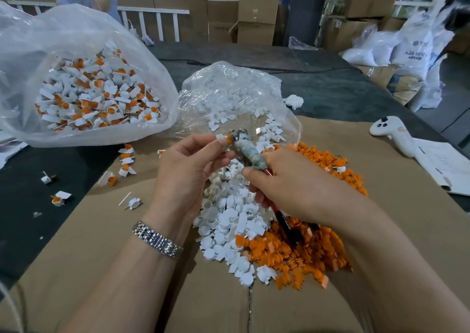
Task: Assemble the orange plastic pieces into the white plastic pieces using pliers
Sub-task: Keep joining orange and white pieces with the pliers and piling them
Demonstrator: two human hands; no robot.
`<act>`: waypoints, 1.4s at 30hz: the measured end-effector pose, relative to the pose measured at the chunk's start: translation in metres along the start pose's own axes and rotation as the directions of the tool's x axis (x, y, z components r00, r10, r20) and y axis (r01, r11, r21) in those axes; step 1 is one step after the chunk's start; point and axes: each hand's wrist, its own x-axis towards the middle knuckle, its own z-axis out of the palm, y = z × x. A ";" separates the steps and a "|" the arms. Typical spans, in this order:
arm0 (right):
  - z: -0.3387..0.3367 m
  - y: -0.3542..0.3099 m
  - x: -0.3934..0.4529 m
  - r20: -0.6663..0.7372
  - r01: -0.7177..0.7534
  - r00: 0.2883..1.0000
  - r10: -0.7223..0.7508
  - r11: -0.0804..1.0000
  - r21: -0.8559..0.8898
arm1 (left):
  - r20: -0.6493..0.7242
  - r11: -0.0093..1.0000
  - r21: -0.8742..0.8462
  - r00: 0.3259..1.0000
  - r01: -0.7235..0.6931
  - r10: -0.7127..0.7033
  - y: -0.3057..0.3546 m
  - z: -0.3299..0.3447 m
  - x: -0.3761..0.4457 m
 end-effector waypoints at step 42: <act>-0.011 0.102 0.029 -0.255 -0.206 0.955 0.151 0.957 -0.205 | -0.194 0.437 0.899 0.893 -0.003 0.405 0.008 -0.037 0.010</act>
